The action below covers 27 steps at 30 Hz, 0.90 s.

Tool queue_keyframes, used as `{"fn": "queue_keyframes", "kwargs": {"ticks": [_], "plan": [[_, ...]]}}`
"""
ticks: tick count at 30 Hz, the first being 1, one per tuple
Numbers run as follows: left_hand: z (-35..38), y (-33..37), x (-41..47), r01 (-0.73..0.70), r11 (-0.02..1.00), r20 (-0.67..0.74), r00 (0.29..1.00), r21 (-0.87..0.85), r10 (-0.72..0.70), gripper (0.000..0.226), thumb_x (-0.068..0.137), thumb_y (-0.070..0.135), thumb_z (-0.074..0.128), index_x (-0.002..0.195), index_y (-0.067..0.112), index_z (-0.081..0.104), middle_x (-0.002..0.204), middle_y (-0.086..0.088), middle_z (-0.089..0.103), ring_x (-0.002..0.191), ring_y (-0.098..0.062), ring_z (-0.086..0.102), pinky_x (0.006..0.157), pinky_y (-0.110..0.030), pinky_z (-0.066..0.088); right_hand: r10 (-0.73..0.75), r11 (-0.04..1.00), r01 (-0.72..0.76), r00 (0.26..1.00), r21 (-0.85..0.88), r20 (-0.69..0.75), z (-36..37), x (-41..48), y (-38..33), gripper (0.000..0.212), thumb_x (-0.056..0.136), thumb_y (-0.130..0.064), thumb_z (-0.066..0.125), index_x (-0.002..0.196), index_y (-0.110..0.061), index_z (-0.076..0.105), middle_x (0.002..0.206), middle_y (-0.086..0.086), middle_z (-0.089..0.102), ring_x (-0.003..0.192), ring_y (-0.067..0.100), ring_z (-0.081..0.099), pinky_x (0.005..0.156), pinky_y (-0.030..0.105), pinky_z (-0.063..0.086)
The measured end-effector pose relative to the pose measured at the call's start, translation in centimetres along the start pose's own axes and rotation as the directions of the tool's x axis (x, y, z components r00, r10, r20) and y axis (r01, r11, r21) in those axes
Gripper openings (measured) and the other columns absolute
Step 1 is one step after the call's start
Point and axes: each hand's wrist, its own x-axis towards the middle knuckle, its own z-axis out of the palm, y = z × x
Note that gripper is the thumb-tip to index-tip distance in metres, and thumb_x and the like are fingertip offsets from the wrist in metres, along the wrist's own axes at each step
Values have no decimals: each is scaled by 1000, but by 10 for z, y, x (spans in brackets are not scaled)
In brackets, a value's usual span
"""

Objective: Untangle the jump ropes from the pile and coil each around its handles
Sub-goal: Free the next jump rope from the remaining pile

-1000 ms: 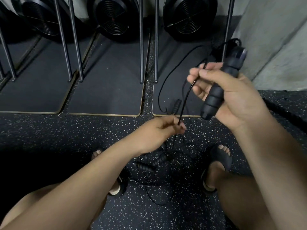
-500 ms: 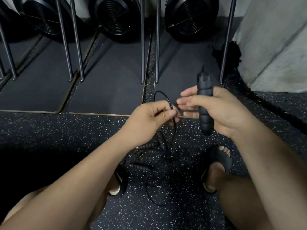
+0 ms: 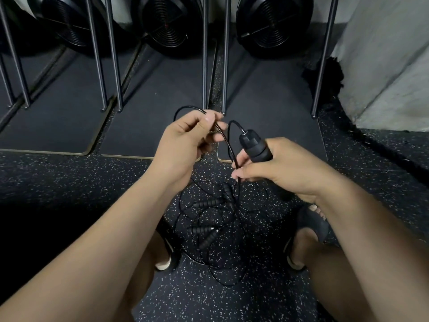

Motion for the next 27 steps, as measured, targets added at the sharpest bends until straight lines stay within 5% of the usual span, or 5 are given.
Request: {"fn": "queue_keyframes", "kwargs": {"ticks": [7,10,18,23,27], "plan": [[9,-2,-2,153,980,2,988,127,-154,46,110,48,50,111,10,76,95,-2,78,83,-16,72,87,-43,47,-142,984,139,990,115,19,-4,-6,-9,19,89,-3,81,104,4,75,97,16,81,79,15,72,77,25,59],[15,-9,-7,191,933,58,974,305,-218,44,110,52,48,101,23,79,96,6,80,90,-11,75,93,-42,50,-181,946,187,982,267,-46,-9,-8,-13,17,91,2,76,107,5,69,98,19,81,82,21,74,74,27,59],[36,-26,-27,139,811,338,859,569,-385,36,110,19,40,115,25,75,113,14,80,114,-2,71,110,-38,47,-112,795,282,939,538,-326,-31,-5,-18,10,95,-3,72,103,-10,70,103,15,80,90,22,76,70,27,57],[34,-47,-26,-108,698,397,879,708,-266,17,109,28,60,111,27,76,106,15,78,100,0,70,96,-28,55,-21,735,288,915,614,-403,-42,-2,-13,13,96,-5,74,106,-11,69,105,14,80,96,21,77,67,25,57],[34,-43,-25,-144,712,398,895,687,-203,17,109,27,60,107,27,77,98,13,77,90,-9,70,84,-30,57,12,744,266,912,612,-411,-46,1,-11,20,97,-8,72,117,-8,69,111,15,81,102,25,79,72,27,61]]}}
